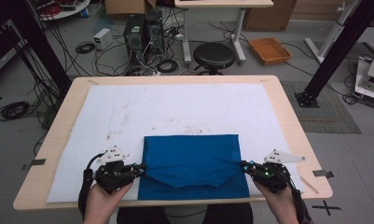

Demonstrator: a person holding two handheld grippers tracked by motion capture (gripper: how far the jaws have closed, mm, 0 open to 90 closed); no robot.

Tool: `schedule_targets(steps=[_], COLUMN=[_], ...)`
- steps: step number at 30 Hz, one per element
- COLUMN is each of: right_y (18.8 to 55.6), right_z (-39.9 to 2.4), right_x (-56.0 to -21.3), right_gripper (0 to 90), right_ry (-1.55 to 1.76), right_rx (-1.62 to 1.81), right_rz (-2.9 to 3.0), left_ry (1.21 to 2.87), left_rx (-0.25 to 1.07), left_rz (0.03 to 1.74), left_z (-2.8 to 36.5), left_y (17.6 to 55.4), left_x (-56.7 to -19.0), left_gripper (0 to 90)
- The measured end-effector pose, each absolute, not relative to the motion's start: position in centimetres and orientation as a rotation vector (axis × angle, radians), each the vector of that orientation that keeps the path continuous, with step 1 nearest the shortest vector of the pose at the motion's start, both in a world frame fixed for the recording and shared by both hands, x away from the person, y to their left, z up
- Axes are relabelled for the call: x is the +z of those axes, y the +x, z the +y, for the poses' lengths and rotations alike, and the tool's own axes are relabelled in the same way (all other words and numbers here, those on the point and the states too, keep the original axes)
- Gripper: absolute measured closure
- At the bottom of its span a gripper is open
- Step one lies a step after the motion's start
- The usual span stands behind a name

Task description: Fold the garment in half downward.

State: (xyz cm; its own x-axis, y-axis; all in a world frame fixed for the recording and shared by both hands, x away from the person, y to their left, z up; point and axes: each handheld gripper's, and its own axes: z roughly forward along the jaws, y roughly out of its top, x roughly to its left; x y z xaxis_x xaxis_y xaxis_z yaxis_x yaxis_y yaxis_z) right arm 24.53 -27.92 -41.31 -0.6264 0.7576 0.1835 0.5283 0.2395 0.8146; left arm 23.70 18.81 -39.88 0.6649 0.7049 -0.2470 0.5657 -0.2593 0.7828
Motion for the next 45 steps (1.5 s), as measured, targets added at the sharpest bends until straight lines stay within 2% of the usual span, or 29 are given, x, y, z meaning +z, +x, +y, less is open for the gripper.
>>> schedule_targets(steps=[7,13,15,16,18,19,20,23,24,25,27,29,30,33,34,37,40,45], right_y=[22.0,21.4,21.4,21.5,21.7,21.7,22.2,23.2,24.6,24.6,27.1,27.9,29.7,31.3,32.9,35.0,36.3,37.0], right_z=[-28.3,-28.4,-28.3,-28.3,-28.5,-28.5,-28.7,-28.9,-29.1,-29.1,-29.1,-29.0,-29.0,-28.8,-28.6,-28.4,-28.2,-27.5], right_x=[-41.9,-42.8,-42.9,-43.1,-43.1,-43.1,-42.7,-42.3,-42.0,-42.0,-41.8,-41.8,-41.9,-42.1,-42.4,-43.0,-43.6,-44.2], right_gripper=[89.0,88.6,86.6,81.3,76.7,76.7,71.6,69.6,64.8,64.8,64.0,63.2,62.9,62.7,61.0,59.7,59.6,59.6], right_ry=[1.204,1.204,1.205,1.193,1.194,1.194,1.197,1.206,1.219,1.219,1.258,1.266,1.308,1.334,1.364,1.428,1.477,1.504], right_rx=[1.327,1.291,1.279,1.266,1.263,1.263,1.260,1.254,1.259,1.259,1.266,1.256,1.284,1.267,1.251,1.220,1.198,1.159], right_rz=[2.287,2.308,2.312,2.322,2.294,2.294,2.251,2.205,2.154,2.154,2.098,2.080,2.070,2.059,2.047,2.036,2.042,2.081], left_ry=[1.997,2.033,2.061,2.053,2.039,2.039,2.017,1.972,1.942,1.942,1.921,1.905,1.889,1.879,1.872,1.874,1.918,1.948], left_rx=[0.169,0.161,0.189,0.189,0.224,0.224,0.280,0.323,0.351,0.351,0.380,0.408,0.415,0.424,0.444,0.487,0.503,0.472], left_rz=[0.975,0.993,0.998,1.020,1.032,1.032,1.035,1.047,1.068,1.068,1.075,1.076,1.093,1.116,1.146,1.157,1.193,1.234], left_z=[18.6,18.4,18.4,18.4,18.5,18.5,18.8,19.1,19.4,19.4,19.5,19.4,19.3,19.1,19.0,18.9,18.4,18.4], left_y=[21.8,21.6,21.5,21.5,21.7,21.7,22.2,23.2,24.5,24.5,25.9,27.3,28.8,30.3,31.7,33.0,34.8,35.5], left_x=[-40.6,-41.9,-42.5,-42.9,-43.0,-43.0,-42.6,-42.1,-41.7,-41.7,-41.4,-41.4,-41.7,-42.1,-42.4,-42.7,-43.4,-44.2], left_gripper=[85.9,83.9,77.6,73.5,64.3,61.0,58.6,53.5,52.0,51.8,49.1,48.9,48.9,48.9,48.9,48.9,48.9,51.0])
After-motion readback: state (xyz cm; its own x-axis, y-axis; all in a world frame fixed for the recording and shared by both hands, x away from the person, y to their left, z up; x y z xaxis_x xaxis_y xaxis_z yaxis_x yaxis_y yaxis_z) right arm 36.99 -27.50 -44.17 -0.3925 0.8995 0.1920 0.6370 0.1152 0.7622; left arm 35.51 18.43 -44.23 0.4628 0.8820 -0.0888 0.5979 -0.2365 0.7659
